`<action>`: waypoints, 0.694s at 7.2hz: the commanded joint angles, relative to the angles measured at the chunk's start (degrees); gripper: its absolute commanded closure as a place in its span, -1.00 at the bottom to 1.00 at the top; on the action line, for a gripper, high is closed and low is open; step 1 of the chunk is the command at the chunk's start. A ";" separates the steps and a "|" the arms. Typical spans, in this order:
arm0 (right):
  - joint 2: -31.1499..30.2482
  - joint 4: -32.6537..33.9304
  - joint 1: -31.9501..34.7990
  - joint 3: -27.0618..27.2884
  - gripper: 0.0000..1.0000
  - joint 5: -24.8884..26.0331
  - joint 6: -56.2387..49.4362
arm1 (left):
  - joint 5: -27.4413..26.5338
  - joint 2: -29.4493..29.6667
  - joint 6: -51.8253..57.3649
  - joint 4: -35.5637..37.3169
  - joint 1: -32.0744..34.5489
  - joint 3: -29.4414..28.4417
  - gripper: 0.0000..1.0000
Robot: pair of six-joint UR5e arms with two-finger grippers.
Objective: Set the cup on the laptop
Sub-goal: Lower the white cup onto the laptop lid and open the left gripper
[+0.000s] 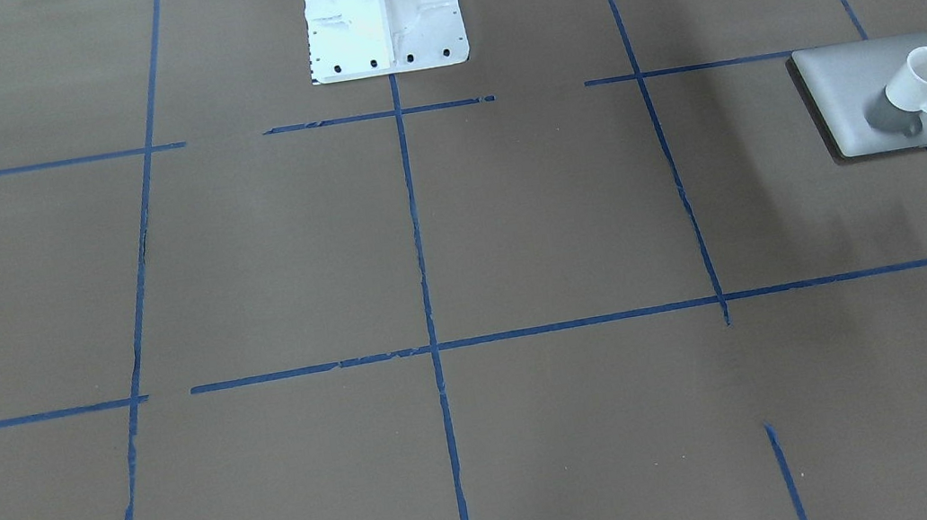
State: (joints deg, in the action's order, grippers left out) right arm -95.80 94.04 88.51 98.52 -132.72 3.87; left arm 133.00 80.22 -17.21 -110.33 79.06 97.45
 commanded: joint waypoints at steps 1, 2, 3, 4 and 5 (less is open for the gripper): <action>0.00 0.00 0.00 0.00 -1.00 0.00 0.00 | -0.02 1.95 13.21 13.78 7.31 2.91 -1.00; 0.00 0.00 0.00 0.00 -1.00 0.00 0.00 | -0.02 3.79 15.26 18.09 8.47 2.75 -1.00; 0.00 0.00 0.00 0.00 -1.00 0.00 0.00 | -0.02 5.46 17.02 23.87 9.09 3.01 -1.00; 0.00 0.00 0.00 0.00 -1.00 0.00 0.00 | 0.07 6.34 18.43 27.06 11.10 3.01 -1.00; 0.00 0.00 0.00 0.00 -1.00 0.00 0.00 | 0.07 6.35 18.88 27.27 11.29 2.23 -1.00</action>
State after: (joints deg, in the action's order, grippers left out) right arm -95.80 94.04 88.51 98.53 -132.72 3.87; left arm 133.03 86.01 0.49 -85.17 89.38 100.22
